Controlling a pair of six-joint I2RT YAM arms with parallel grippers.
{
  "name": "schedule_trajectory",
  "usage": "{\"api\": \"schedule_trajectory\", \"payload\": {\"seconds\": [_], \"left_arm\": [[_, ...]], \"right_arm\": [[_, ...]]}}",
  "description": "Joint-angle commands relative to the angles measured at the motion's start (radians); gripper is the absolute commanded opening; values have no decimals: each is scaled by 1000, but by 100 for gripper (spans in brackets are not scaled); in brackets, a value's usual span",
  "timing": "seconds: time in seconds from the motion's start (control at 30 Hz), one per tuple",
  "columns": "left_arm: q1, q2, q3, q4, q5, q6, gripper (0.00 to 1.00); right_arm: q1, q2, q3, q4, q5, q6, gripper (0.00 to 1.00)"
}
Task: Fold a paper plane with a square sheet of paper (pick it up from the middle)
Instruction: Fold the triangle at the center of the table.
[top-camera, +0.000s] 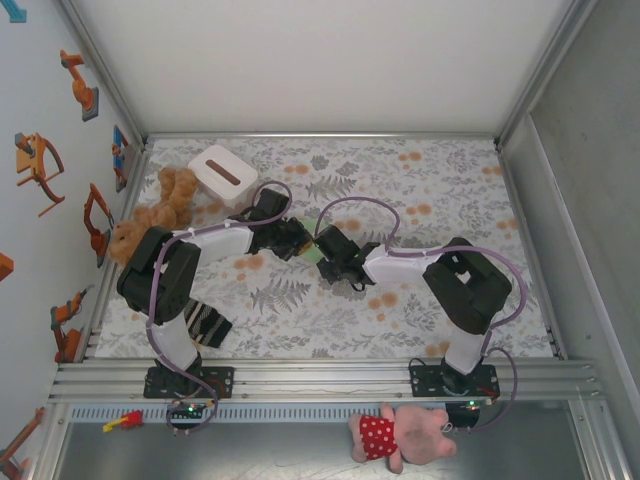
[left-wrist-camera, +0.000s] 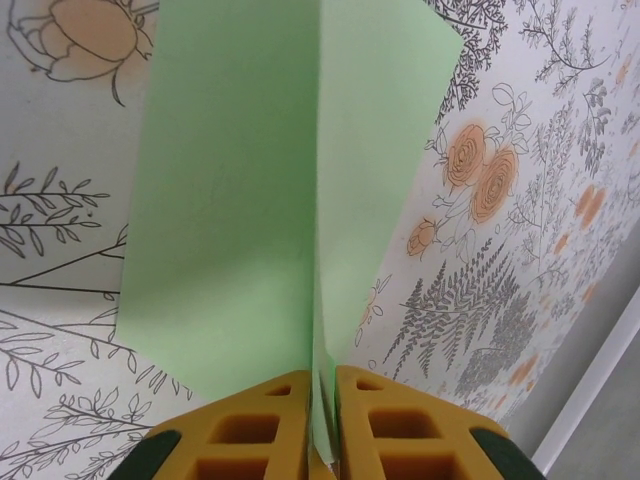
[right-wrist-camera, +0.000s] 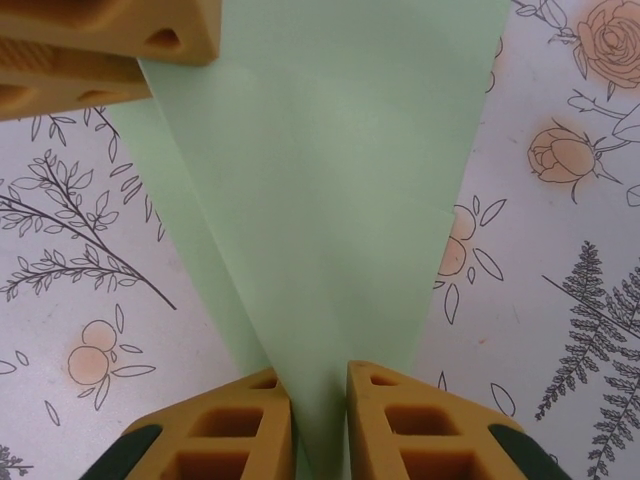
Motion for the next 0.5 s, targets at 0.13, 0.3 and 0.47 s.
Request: {"api": "schedule_trajectory", "payload": {"seconds": [0.13,0.3,0.47], "left_arm": [[9,-27,23,-49,-9,15,20],[53,-92,10,-87,-44,46,35],[85,-177,-34,-92,-89,65,50]], "right_arm": [[5,7,-6,27,-6,-6,13],[4,5,-21,41,-45,6,10],[-4,10,-34,58,-114,26,9]]}}
